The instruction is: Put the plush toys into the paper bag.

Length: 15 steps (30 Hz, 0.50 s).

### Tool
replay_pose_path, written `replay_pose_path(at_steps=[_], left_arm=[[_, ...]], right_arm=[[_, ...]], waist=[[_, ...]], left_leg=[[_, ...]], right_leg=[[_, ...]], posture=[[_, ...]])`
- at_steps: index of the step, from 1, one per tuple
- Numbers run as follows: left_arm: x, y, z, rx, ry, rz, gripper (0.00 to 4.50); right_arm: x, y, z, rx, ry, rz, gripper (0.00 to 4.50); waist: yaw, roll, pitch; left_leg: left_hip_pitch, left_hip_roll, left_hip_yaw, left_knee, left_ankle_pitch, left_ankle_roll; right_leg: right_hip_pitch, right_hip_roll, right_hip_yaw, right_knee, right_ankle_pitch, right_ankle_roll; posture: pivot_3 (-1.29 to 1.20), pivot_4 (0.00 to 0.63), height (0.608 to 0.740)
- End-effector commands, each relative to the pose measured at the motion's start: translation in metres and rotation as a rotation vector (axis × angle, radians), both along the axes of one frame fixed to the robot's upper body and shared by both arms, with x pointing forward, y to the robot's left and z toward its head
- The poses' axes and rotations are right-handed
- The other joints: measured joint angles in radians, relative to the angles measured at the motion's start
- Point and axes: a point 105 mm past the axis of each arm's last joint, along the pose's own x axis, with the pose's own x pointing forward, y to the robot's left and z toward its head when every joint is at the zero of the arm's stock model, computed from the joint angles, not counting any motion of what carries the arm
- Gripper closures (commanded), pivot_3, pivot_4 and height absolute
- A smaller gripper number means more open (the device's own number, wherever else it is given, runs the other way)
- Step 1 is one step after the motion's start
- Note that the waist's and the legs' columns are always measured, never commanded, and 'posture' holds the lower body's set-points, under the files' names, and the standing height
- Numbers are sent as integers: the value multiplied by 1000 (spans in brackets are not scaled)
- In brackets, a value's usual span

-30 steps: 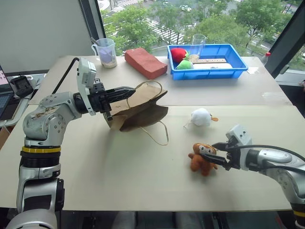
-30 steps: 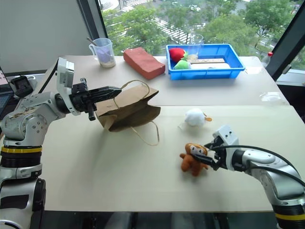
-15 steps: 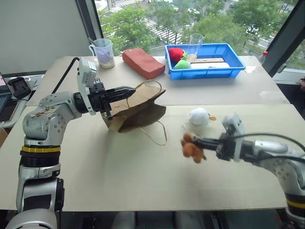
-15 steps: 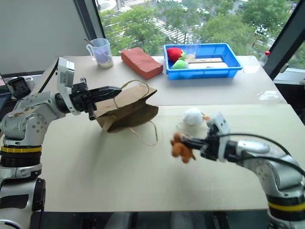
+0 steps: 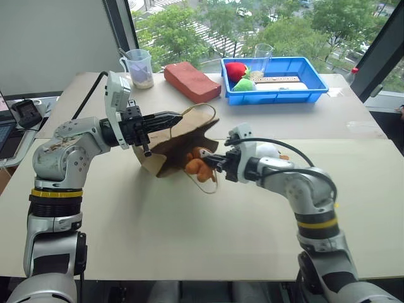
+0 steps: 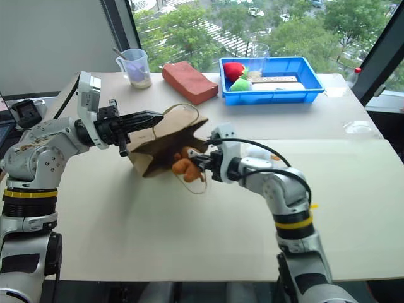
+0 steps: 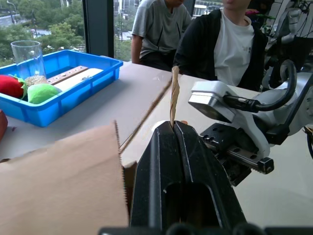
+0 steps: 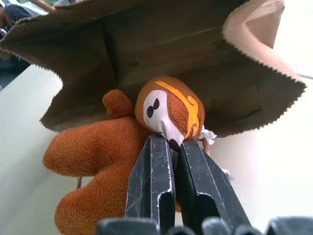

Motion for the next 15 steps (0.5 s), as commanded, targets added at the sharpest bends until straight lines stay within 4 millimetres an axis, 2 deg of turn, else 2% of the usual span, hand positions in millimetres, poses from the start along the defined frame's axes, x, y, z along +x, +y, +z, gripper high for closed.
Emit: replay_pose_path(at_steps=[1, 13, 15], left_arm=[[-4, 0, 12, 8, -56, -11, 4500], [-10, -2, 14, -6, -50, -37, 4500], [-10, -2, 14, -7, -49, -40, 4500]], right_arm=[[13, 19, 10, 15, -48, -14, 4489], [28, 58, 6, 40, -55, -24, 4489], [29, 67, 5, 41, -77, -32, 3678]], waist=[[-5, 0, 0], [-24, 1, 0], [-25, 1, 0]], left_leg=[[0, 0, 0, 0, 0, 0], [0, 0, 0, -2, 0, -1], [0, 0, 0, -3, 0, -1]], right_leg=[[0, 0, 0, 0, 0, 0], [-3, 0, 0, 2, 0, 0], [-4, 0, 0, 2, 0, 0]], posture=[[0, 150, 740], [0, 150, 740], [0, 150, 740]])
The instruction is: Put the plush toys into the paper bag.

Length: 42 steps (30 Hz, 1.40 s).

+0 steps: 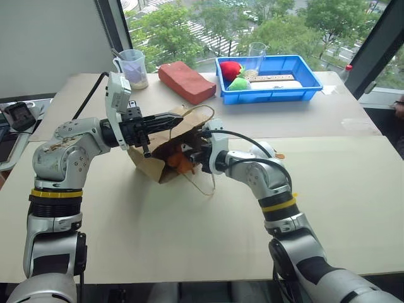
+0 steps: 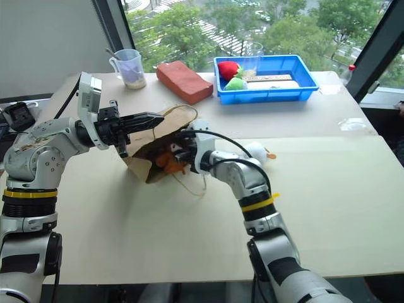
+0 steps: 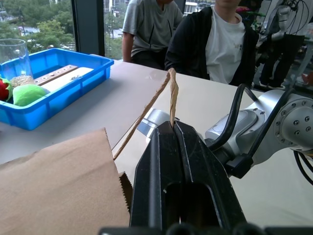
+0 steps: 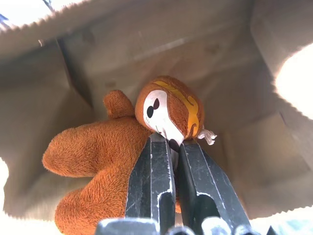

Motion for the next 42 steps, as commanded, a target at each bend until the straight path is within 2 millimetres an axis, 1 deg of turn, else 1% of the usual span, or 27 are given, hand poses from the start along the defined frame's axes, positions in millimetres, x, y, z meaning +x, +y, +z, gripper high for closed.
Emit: replay_pose_path(at_steps=[1, 4, 7, 8, 10, 11, 15, 16, 18, 21, 22, 24, 25, 27, 29, 32, 35, 37, 38, 39, 40, 42], left_arm=[[-7, 0, 14, -9, -49, -20, 4500], [-8, 0, 14, -10, -45, -24, 4500], [-8, 0, 14, -10, -44, -23, 4500], [-7, 0, 13, -9, -44, -22, 4500], [-7, 2, 13, -7, -43, -18, 4500], [-7, 2, 12, -7, -42, -16, 4500], [-7, 4, 11, -5, -40, -10, 4500], [-7, 6, 11, -6, -41, -5, 4500], [-7, 7, 11, -6, -43, 1, 4500], [-8, 8, 11, -7, -44, 4, 4500], [-8, 9, 11, -7, -44, 5, 4500], [-8, 10, 11, -6, -45, 8, 4500], [-8, 10, 11, -6, -45, 9, 4500], [-8, 10, 11, -6, -46, 9, 4500], [-7, 9, 11, -6, -46, 7, 4500], [-6, 7, 12, -5, -48, 4, 4500], [-6, 6, 13, -4, -51, 3, 4500], [-5, 7, 14, -1, -53, 4, 4500], [-6, 7, 14, 0, -53, 5, 4500], [-6, 7, 14, 1, -53, 6, 4500], [-6, 8, 14, 2, -53, 8, 4500], [-7, 9, 14, 3, -52, 11, 4500]], right_arm=[[3, 16, 16, 36, -87, -12, 3389], [3, 24, 16, 64, -93, -19, 2303], [3, 26, 17, 77, -110, -14, 1326], [2, 24, 19, 81, -120, -11, 973], [-1, 15, 25, 95, -147, 6, 284], [-3, 9, 28, 83, -178, 21, 11], [-15, -15, 31, 16, -269, 59, 11], [-21, -33, 32, -12, -303, 64, 11], [-31, -60, 33, -60, -345, 64, 11], [-38, -87, 32, -108, -361, 26, 11], [-35, -104, 31, -159, -376, -25, 11], [-23, -146, 26, -250, -387, -172, 11], [-19, -162, 24, -287, -387, -230, 11], [-11, -181, 18, -329, -376, -297, 11], [-2, -196, 11, -358, -349, -349, 11], [8, -205, -1, -368, -309, -377, 11], [14, -207, -12, -353, -266, -374, 11], [18, -210, -15, -338, -256, -391, 534], [19, -209, -15, -328, -260, -390, 789], [19, -208, -14, -315, -264, -390, 1158], [19, -207, -13, -306, -268, -386, 1398], [18, -205, -11, -300, -276, -379, 2201]], waist=[[-1, 0, 0], [-3, 0, 0], [1, 0, 0], [2, 0, 0], [2, 0, 0], [2, 0, 0], [4, 0, 0], [4, 0, 0], [8, 0, 0], [7, 0, 0], [4, 0, 0], [2, 0, 0], [5, 0, 0], [8, 0, 0], [9, 0, 0], [6, 0, 0], [5, 0, 0], [5, 0, 0], [5, 0, 0], [6, 0, 0], [7, 0, 0], [7, 0, 0]], left_leg=[[0, 0, 0, 0, 0, 0], [0, 0, 0, -1, 0, -1], [-1, 0, 0, -1, 1, -1], [-1, 0, 0, -1, 1, -1], [-1, 0, 0, 0, 1, -2], [-1, 0, 0, -1, 1, -2], [-1, 0, 0, -1, 1, -2], [-2, 0, 0, -1, 1, -2], [-3, 0, 0, -1, 1, -2], [-4, 0, 0, 0, 1, -1], [-4, 0, 0, 0, 1, -1], [-2, 0, 1, 0, 1, -1], [-2, 0, 1, 0, 1, -1], [-2, 0, 1, 1, 1, -1], [-2, 0, 2, 1, 1, -1], [-2, 0, 2, 1, 1, -1], [-2, 0, 2, 1, 1, -1], [-3, 0, 2, 1, 1, -1], [-3, 0, 2, 1, 1, -1], [-3, 0, 2, 1, 1, -1], [-3, 0, 2, 1, 1, -1], [-3, 0, 2, 1, 1, -1]], right_leg=[[0, 0, 0, 0, 0, 0], [-2, 0, 0, 1, 0, 0], [-2, 0, 0, 1, 0, 0], [-2, 0, 0, 1, 0, 0], [-2, 0, 0, 1, 0, 0], [-2, 0, 0, 1, 0, 0], [-2, 0, 0, 0, 0, 0], [-2, 0, 0, 0, 0, 0], [-2, 0, 0, 0, 0, 0], [-2, 0, 0, -1, 0, 0], [-2, 0, 0, -1, 0, 0], [-3, 0, 1, -2, 0, 0], [-3, 0, 1, -2, 0, 0], [-2, 0, 1, -3, 0, 0], [-2, 0, 1, -4, 0, 0], [-2, 0, 1, -3, 0, 0], [-2, 0, 1, -3, 0, 0], [-2, 0, 1, -2, 0, 0], [-2, 0, 1, -2, 0, 0], [-2, 0, 1, -2, 0, 0], [-2, 0, 1, -2, 0, 0], [-1, 0, 1, -2, 0, 0]], posture=[[0, 150, 740], [0, 150, 740], [0, 150, 740], [0, 150, 740], [0, 150, 740], [0, 150, 740], [0, 150, 740], [0, 150, 740], [0, 150, 740], [0, 150, 740], [0, 150, 740], [0, 150, 740], [0, 150, 740], [0, 150, 740], [0, 150, 740], [0, 150, 740], [0, 150, 740], [0, 150, 740], [0, 150, 740], [0, 150, 740], [0, 150, 740], [0, 150, 740]])
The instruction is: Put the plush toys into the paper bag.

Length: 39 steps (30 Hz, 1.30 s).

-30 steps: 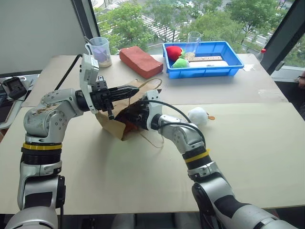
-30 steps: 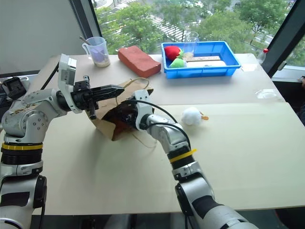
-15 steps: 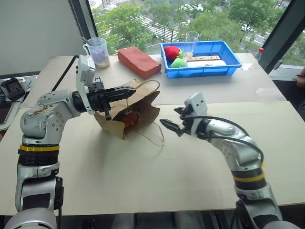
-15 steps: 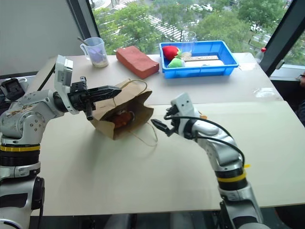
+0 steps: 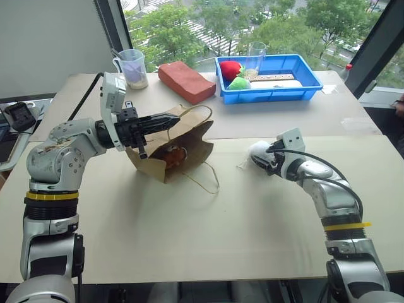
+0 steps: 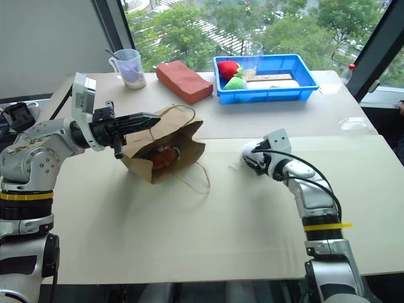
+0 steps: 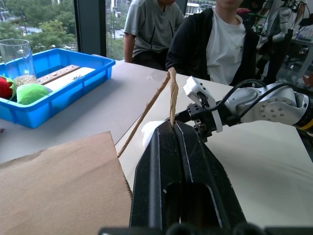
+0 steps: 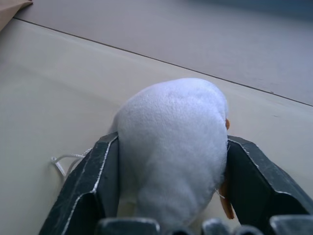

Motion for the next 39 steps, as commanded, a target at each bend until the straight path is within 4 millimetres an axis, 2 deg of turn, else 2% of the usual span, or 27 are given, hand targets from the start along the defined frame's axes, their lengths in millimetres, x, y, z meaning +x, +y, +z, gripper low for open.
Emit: replay_pose_path(at_steps=[1, 4, 7, 12, 20, 24, 27, 30, 39], left_arm=[[-5, 2, 13, 4, -55, -2, 4500], [-5, 2, 13, 5, -53, -1, 4500], [-5, 1, 14, 4, -53, -4, 4500], [-2, -4, 16, -4, -59, -19, 4500], [1, -11, 19, -10, -66, -50, 4500], [1, -13, 21, -8, -66, -64, 4500], [-2, -14, 19, -4, -61, -80, 4500], [-5, -16, 17, -2, -55, -95, 4500], [-10, -15, 16, 2, -46, -114, 4500]], right_arm=[[2, 1, 21, 15, -78, 15, 2511], [-3, 7, 33, 34, -105, 53, 3520], [-16, 21, 51, 99, -108, 148, 4449], [-52, 66, 67, 162, -48, 409, 4492], [-61, 132, 55, 204, 12, 542, 4492], [-53, 160, 54, 230, 6, 569, 4492], [-38, 172, 60, 271, -23, 537, 4492], [-19, 181, 65, 337, -62, 478, 4492], [12, 193, 73, 517, -61, 369, 4492]], waist=[[0, 0, 0], [-1, 0, 0], [-1, 0, 0], [0, 0, 0], [-1, 0, 0], [-3, 0, 0], [-3, 0, 0], [-2, 0, 0], [-7, 0, 0]], left_leg=[[0, 0, 0, 0, 0, 0], [0, 0, 0, 0, 0, 0], [0, 0, 0, 0, 0, 0], [0, 0, -1, 0, 0, 0], [1, 0, -1, 1, 0, 0], [1, 0, -1, 1, 0, 0], [1, 0, -1, 0, 0, -1], [0, 0, -1, 0, 1, -2], [0, 0, -1, -1, 2, -3]], right_leg=[[0, 0, 0, 0, 0, 0], [1, 0, 0, 0, 0, 0], [0, 0, 0, 0, 0, 0], [1, 0, -1, 1, 0, 0], [2, 0, -1, 0, 0, 0], [1, 0, -1, 2, 0, 0], [0, 0, -1, 2, 0, 0], [0, 0, -1, 2, 0, 0], [-2, 0, -1, 3, 0, 0]], posture=[[0, 150, 740], [0, 150, 740], [0, 150, 740], [0, 150, 740], [0, 150, 740], [0, 150, 740], [0, 150, 740], [0, 150, 740], [0, 150, 740]])
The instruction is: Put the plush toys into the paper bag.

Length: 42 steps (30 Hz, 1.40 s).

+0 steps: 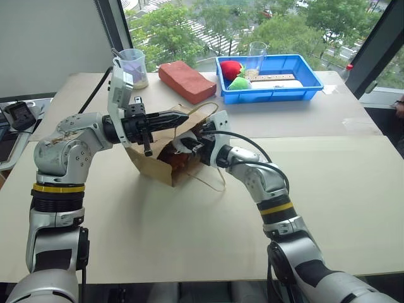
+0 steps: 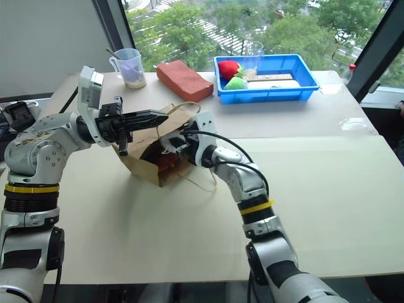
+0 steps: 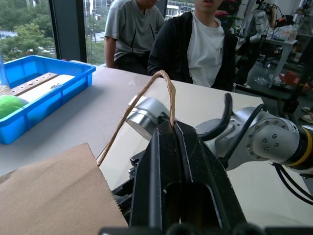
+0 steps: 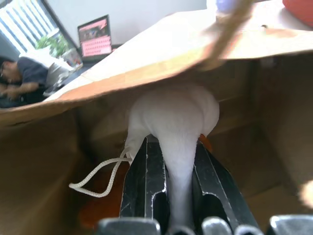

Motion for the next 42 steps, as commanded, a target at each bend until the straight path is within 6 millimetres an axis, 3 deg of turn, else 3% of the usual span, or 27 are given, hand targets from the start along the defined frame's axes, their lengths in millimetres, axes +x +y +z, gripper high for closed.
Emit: replay_pose_path(at_steps=[1, 8, 10, 20, 27, 31, 34, 38, 42], left_arm=[[-8, 0, 9, -3, -35, -25, 4500], [-8, -2, 12, -14, -32, -40, 4500], [-7, 0, 13, -13, -35, -32, 4500], [-6, 1, 9, -16, -32, -16, 4500], [-6, 2, 9, -20, -33, -5, 4500], [-4, 4, 10, -34, -30, 10, 4500], [-4, 3, 9, -36, -29, 9, 4500], [-4, 2, 8, -34, -27, 10, 4500], [-3, 3, 8, -29, -29, 19, 4500]], right_arm=[[16, 2, 21, 101, -19, -56, 4492], [34, 13, -7, 14, 29, -91, 4492], [33, 16, -6, 12, 20, -57, 3482], [23, 3, 10, -7, -58, 24, 62], [-8, -19, 14, -47, -65, 121, 22], [-49, -48, 11, -117, -69, 289, 22], [-66, -54, -11, -183, -23, 326, 22], [-72, -56, -47, -325, 2, 313, 22], [-75, -52, -66, -394, -3, 313, 22]], waist=[[-2, 0, 0], [-20, 0, 0], [-25, 0, 0], [-26, 0, 0], [-25, 0, 0], [-15, 0, 0], [-16, 0, 0], [-24, 0, 0], [-21, 0, 0]], left_leg=[[0, 0, 0, 0, 0, 0], [0, 0, 0, -1, 0, 0], [0, 0, 0, -1, 0, 0], [-1, 0, 0, 0, 0, 0], [-2, 0, 0, 0, 0, 0], [-3, 0, 0, 1, 0, 0], [-4, 0, 0, 2, 0, 0], [-2, 0, 1, 2, 0, 0], [-4, 0, 1, 5, 0, 0]], right_leg=[[0, 0, 0, 1, 0, 0], [-6, 0, 0, 8, 0, 0], [-6, 0, 0, 8, 0, 0], [-6, 0, 0, 9, 0, 0], [-7, 0, 0, 9, 0, 0], [-7, 0, 0, 8, 0, 0], [-6, 0, 0, 7, 0, 0], [-7, 0, 0, 9, 0, 0], [-6, 0, 0, 9, 0, 0]], posture=[[0, 150, 740], [0, 150, 740], [0, 150, 740], [0, 150, 740], [0, 150, 740], [0, 150, 740], [0, 150, 740], [0, 150, 740], [0, 150, 740]])
